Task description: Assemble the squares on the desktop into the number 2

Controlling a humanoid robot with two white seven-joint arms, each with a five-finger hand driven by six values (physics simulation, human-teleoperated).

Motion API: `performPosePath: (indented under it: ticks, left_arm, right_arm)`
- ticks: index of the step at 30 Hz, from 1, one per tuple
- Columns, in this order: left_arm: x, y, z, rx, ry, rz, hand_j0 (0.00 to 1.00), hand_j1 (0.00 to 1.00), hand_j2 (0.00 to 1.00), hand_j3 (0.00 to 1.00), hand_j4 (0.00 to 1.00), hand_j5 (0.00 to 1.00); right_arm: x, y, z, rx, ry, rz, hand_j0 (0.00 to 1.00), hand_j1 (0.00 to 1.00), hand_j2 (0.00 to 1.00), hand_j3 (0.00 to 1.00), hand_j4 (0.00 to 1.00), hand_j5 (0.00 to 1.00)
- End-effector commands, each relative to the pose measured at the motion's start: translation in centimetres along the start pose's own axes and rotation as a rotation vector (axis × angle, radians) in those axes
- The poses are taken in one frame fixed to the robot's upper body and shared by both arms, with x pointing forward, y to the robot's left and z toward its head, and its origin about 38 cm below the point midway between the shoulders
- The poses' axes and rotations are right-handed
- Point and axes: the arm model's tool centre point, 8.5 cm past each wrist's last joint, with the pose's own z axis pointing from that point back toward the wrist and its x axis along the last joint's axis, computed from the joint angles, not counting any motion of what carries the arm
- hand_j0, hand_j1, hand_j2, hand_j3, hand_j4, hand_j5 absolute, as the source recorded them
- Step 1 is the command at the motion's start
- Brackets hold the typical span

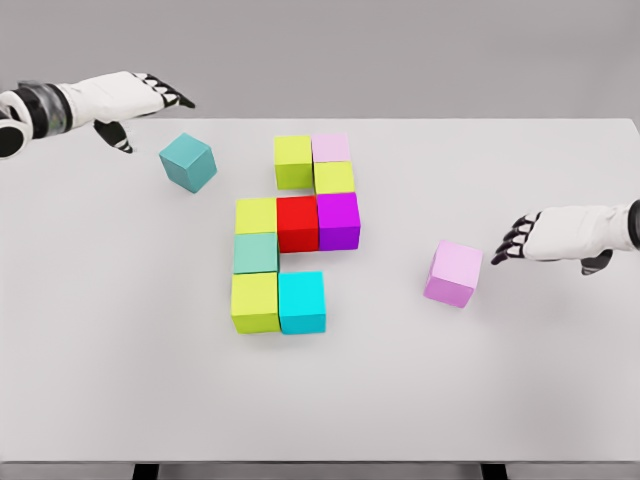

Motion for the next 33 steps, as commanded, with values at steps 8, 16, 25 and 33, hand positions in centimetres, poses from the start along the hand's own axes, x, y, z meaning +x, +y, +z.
performPosePath:
  ticks: [8,16,25,33]
  left_arm:
    - [-2.4,-1.8,2.7,-0.137,0.070,-0.158,0.87,0.87,0.87,0.87,0.87,0.87]
    - [-0.7,-1.2,0.5,-0.148,0.036,-0.207,0.88,0.88,0.88,0.88,0.88,0.88]
    - [1.0,-0.5,-1.2,-0.138,0.000,-0.224,0.88,0.88,0.88,0.88,0.88,0.88]
    - [1.6,-0.3,-1.5,-0.126,-0.016,-0.224,0.88,0.88,0.88,0.88,0.88,0.88]
  right_arm:
    - [0.6,-1.9,-1.0,-0.019,-0.028,0.039,1.00,1.00,1.00,1.00,1.00,1.00]
    - [2.2,-2.8,-1.7,-0.020,-0.074,0.082,1.00,1.00,1.00,1.00,1.00,1.00]
    - [4.3,-4.6,-1.7,-0.060,-0.124,0.144,1.00,1.00,1.00,1.00,1.00,1.00]
    - [6.2,-6.7,-2.4,-0.107,-0.173,0.193,1.00,1.00,1.00,1.00,1.00,1.00]
